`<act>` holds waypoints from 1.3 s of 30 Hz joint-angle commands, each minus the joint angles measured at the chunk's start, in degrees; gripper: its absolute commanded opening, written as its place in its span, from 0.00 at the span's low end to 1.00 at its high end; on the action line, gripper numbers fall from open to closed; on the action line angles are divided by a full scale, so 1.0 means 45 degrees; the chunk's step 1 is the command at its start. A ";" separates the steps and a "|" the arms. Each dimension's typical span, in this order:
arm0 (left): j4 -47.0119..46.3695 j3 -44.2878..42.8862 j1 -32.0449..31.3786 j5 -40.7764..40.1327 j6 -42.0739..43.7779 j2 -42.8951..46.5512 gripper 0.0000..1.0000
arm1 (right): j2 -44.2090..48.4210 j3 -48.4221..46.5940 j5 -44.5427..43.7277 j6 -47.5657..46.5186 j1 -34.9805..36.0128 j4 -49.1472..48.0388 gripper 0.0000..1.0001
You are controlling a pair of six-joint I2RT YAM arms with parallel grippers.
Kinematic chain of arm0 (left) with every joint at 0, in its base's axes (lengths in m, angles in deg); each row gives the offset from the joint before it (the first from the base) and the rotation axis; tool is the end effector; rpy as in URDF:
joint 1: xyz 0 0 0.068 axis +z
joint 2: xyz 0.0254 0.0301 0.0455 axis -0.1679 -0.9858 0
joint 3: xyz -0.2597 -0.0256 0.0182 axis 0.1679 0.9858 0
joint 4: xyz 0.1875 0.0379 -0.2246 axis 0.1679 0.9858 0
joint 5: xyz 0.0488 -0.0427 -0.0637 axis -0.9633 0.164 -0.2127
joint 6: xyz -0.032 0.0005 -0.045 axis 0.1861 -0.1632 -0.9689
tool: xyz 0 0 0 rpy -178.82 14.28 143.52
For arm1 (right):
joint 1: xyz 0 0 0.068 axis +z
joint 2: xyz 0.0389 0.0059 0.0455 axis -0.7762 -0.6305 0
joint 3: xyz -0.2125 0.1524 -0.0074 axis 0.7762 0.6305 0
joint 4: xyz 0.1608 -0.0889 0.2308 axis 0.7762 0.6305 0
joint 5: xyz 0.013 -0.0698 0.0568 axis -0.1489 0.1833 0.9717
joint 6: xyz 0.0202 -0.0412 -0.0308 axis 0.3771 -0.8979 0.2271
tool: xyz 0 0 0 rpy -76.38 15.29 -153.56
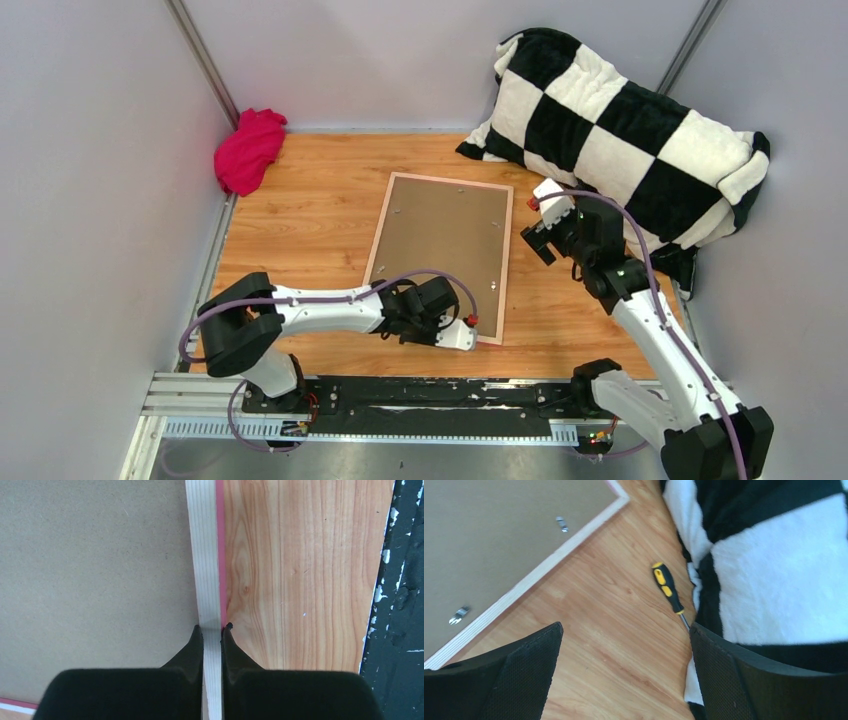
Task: Take the photo out of the frame
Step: Turn over the photo frame at the center of the board.
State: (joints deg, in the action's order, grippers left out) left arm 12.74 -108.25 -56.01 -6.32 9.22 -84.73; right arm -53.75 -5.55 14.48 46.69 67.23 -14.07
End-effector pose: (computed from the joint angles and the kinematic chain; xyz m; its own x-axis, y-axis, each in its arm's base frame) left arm 0.1278 -0.2845 0.1285 0.2203 0.9180 -0.3298 0.9648 -0.1554 0.2120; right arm 0.2450 0.0707 0.3003 -0.1515 -0.5871 -0.7952 -0.3960 0.7732 -0.4953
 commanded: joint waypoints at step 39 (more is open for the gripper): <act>0.1373 -0.1206 0.1841 0.1367 0.0464 0.2811 0.00 | 0.0450 0.9046 0.9642 -1.4343 0.0456 -0.7819 1.00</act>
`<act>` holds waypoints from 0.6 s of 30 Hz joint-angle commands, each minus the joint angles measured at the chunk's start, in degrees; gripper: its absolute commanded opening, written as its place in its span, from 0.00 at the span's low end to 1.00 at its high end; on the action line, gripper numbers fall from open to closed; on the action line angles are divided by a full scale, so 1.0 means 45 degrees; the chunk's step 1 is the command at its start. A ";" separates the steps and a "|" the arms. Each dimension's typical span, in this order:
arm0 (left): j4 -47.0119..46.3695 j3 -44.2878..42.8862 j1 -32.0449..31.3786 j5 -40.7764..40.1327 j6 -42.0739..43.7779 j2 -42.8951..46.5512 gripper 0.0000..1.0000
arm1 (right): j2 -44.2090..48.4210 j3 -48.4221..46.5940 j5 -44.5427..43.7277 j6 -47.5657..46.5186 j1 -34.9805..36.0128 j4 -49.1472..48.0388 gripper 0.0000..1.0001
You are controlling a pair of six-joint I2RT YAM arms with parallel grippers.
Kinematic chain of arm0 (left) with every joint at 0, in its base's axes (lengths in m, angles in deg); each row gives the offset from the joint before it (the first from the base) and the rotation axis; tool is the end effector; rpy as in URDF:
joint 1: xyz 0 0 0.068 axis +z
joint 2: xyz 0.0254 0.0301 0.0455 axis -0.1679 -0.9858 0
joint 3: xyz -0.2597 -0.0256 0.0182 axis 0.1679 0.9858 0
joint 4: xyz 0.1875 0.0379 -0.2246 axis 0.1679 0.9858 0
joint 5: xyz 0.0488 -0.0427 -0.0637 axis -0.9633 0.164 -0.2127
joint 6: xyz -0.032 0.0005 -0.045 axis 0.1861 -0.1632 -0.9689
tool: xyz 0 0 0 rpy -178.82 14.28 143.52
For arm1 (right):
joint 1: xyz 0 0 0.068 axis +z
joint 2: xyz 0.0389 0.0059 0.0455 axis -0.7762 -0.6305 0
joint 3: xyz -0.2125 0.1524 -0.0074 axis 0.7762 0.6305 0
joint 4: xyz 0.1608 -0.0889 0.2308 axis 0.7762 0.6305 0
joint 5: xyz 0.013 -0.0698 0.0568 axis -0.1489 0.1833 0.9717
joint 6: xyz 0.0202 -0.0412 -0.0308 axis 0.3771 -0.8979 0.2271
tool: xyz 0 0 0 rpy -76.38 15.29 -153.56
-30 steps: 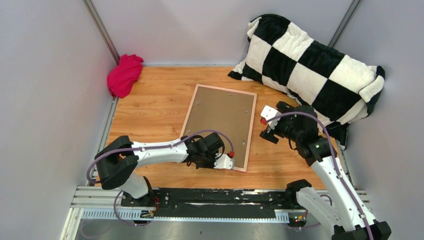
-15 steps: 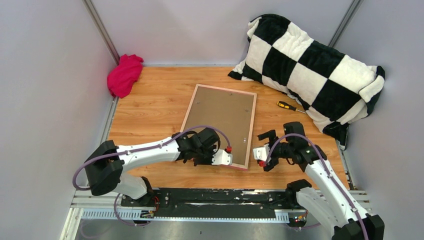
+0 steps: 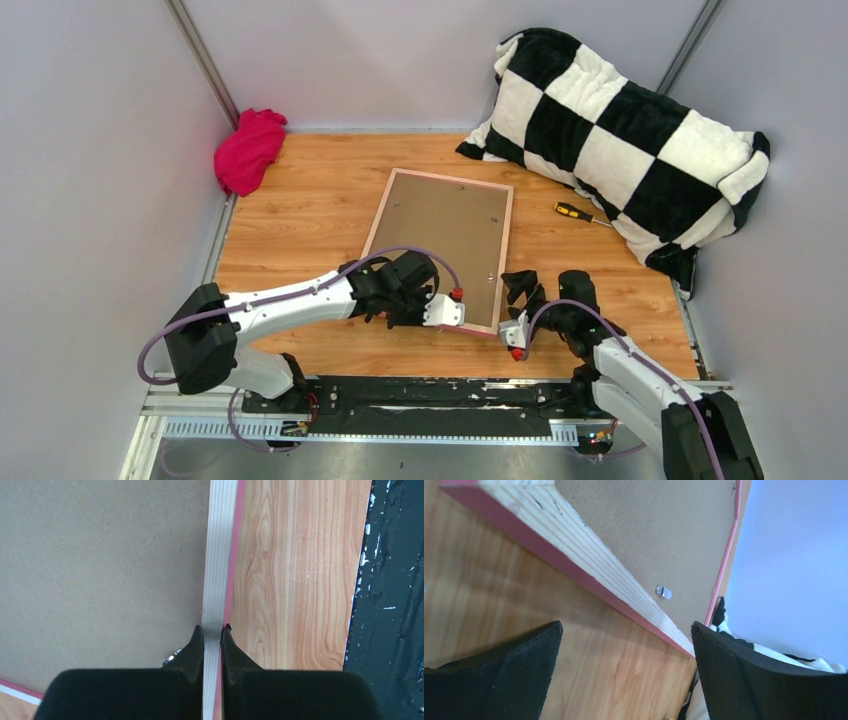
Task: Take the photo out of the frame
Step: Turn over the photo frame at the center of the board.
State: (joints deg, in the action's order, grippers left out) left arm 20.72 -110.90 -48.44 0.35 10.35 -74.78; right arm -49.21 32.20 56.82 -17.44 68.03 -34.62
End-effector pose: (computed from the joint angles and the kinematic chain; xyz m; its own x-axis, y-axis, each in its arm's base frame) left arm 0.1540 -0.2571 0.1865 0.1442 0.8840 -0.4448 0.9812 -0.0696 0.1798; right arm 0.1734 0.0791 0.1097 0.7937 -0.5421 -0.2759 -0.4479 -0.2141 -0.8680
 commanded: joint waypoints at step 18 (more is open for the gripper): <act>-0.0317 -0.0763 0.0353 0.0066 0.0161 0.0711 0.00 | -0.5216 0.0026 -0.3075 0.1163 0.2647 -0.8437 0.91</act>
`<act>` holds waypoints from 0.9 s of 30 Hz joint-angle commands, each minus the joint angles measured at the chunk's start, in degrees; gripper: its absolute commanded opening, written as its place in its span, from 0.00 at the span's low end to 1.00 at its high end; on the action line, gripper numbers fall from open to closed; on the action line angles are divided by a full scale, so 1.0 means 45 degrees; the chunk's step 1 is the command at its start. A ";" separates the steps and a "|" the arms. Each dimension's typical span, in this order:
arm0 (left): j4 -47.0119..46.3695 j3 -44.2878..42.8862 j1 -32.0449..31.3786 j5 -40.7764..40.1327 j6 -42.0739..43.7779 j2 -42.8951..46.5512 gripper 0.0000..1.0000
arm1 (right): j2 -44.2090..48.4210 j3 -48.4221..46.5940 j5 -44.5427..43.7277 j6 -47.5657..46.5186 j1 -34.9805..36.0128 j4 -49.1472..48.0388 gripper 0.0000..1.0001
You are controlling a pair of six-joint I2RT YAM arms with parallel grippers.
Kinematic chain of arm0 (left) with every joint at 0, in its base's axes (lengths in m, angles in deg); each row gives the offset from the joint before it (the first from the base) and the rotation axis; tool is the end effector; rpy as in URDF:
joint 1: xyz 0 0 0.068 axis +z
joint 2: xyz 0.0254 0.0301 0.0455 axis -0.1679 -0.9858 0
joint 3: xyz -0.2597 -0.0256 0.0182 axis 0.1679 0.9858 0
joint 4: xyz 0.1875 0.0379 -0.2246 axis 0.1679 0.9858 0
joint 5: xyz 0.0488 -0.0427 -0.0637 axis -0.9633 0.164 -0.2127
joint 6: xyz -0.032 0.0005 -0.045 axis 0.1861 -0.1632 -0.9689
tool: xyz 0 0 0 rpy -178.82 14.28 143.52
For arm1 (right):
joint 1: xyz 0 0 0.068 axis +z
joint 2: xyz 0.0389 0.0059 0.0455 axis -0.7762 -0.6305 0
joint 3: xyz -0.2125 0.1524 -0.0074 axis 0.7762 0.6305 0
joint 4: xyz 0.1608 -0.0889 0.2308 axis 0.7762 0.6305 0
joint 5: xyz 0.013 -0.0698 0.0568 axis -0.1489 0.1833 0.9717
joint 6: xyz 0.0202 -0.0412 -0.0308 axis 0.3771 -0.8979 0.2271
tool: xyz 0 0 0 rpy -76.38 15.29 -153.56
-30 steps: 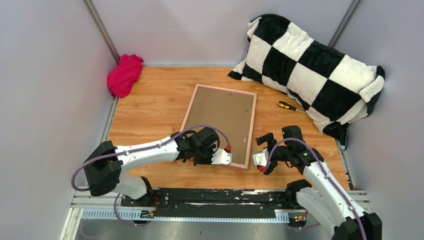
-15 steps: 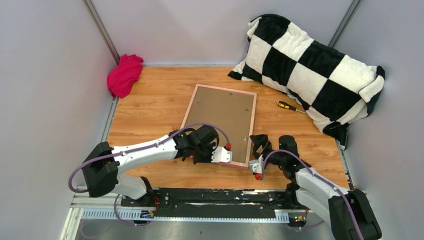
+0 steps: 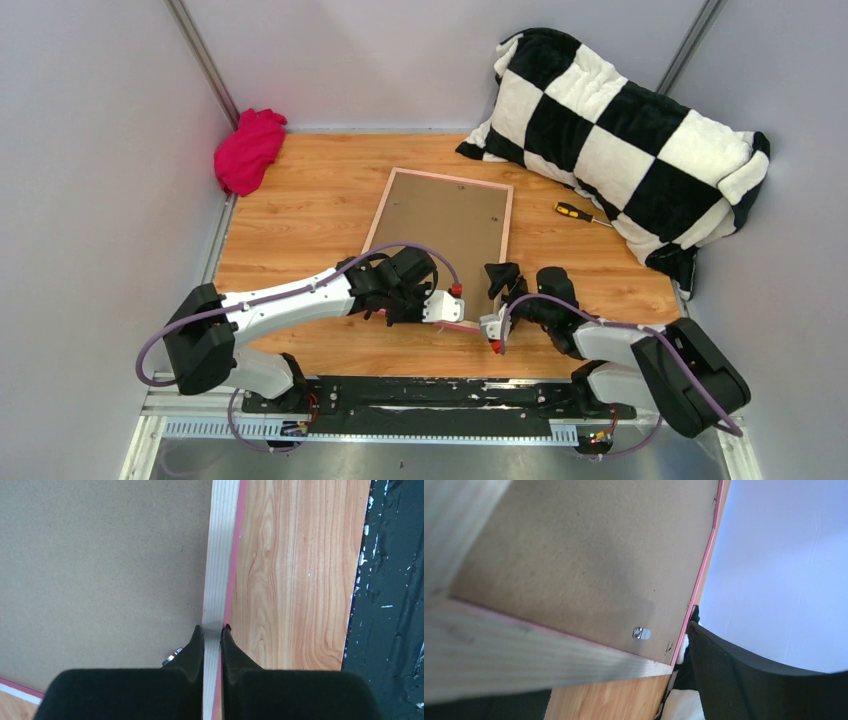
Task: Take the photo out of the frame
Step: Turn over the photo frame at the center of the board.
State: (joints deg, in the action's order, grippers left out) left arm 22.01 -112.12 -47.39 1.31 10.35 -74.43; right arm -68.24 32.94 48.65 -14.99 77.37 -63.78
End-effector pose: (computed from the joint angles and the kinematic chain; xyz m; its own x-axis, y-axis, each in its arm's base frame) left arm 0.1587 -0.2554 0.1941 0.1305 0.8800 -0.4568 0.9836 -0.0572 0.1708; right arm 0.1787 0.1115 0.0906 0.8365 -0.5214 -0.1685 -0.3159 -0.2077 -0.9258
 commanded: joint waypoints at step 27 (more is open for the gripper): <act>-0.2867 -0.0603 0.0668 -0.5602 0.0964 0.5508 0.74 | 0.1304 -0.4842 -0.2902 0.5068 0.2957 0.3561 0.18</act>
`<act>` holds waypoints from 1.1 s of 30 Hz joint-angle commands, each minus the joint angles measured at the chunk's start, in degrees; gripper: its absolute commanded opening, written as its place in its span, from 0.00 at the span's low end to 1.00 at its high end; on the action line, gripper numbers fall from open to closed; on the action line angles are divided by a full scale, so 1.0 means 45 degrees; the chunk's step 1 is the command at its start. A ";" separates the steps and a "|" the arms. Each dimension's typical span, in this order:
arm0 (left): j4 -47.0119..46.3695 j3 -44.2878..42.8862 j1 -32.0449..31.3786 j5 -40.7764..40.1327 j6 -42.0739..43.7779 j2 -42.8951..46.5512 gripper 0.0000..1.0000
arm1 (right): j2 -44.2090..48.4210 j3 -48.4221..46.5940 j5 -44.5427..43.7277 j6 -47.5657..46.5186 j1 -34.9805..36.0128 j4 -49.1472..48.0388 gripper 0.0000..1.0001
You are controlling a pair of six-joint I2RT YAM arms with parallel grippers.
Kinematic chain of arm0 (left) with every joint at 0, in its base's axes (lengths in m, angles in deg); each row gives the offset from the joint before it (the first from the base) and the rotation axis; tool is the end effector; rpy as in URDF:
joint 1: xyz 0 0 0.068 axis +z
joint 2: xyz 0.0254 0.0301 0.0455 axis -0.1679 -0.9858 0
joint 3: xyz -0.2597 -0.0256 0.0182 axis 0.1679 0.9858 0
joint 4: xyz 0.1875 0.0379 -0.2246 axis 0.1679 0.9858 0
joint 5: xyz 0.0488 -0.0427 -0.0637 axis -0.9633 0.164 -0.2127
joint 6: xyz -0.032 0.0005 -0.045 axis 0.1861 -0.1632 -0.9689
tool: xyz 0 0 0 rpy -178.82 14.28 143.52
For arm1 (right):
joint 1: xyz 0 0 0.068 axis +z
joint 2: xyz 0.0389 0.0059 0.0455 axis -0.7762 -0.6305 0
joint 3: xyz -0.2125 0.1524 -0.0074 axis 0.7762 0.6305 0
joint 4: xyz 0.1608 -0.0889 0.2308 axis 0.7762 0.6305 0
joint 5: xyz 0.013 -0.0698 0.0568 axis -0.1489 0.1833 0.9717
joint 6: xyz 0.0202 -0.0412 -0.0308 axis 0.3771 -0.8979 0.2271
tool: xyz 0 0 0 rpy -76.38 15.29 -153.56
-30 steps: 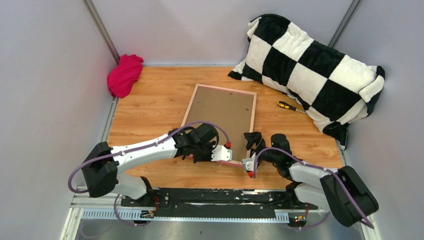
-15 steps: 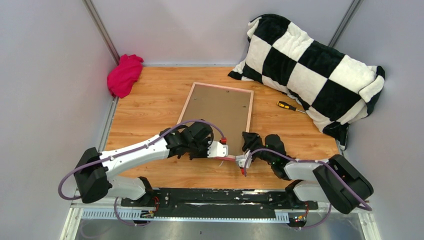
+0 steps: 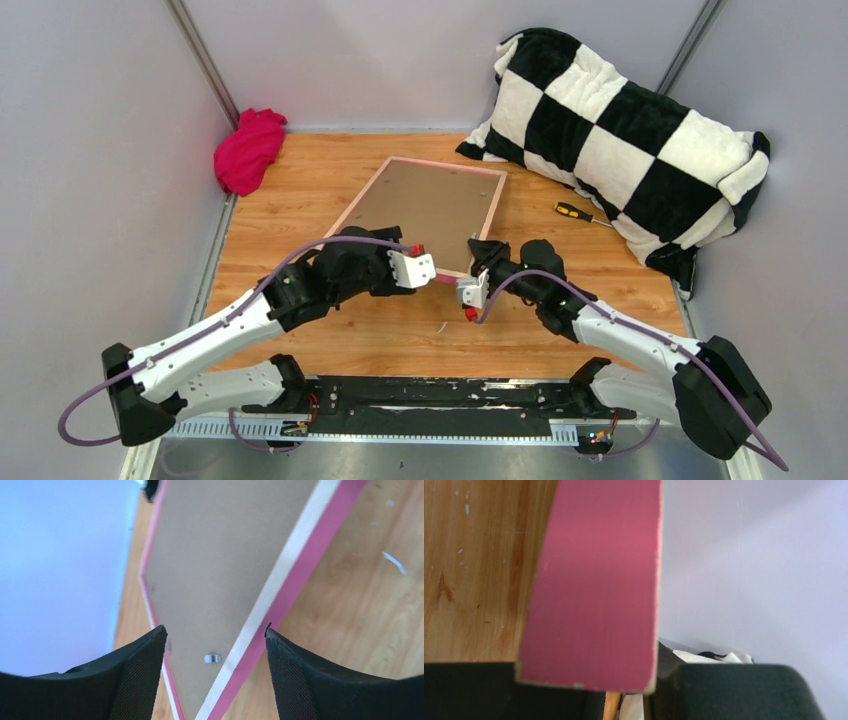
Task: Take the photo out of the frame
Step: Turn over the photo frame at the center of the board.
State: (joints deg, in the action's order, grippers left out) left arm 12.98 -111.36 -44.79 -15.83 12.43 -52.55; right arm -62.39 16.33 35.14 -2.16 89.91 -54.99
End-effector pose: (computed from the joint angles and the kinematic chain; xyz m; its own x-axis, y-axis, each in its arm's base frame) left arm 0.1558 -0.2086 0.3020 0.2171 0.7576 -0.6156 0.7645 0.2601 0.5898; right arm 0.1974 0.1757 0.1925 0.8114 -0.5401 -0.2236 -0.2773 -0.0189 -0.9606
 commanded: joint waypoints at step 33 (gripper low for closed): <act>-0.5692 -0.5052 0.1652 -0.8907 0.1314 0.0683 0.92 | -0.0395 -0.8070 0.2454 1.0969 -0.0274 0.8396 0.00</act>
State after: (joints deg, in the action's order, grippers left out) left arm -8.57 -131.97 -37.67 -53.75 15.73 -50.00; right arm -65.51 -16.94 38.55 35.24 89.67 -24.32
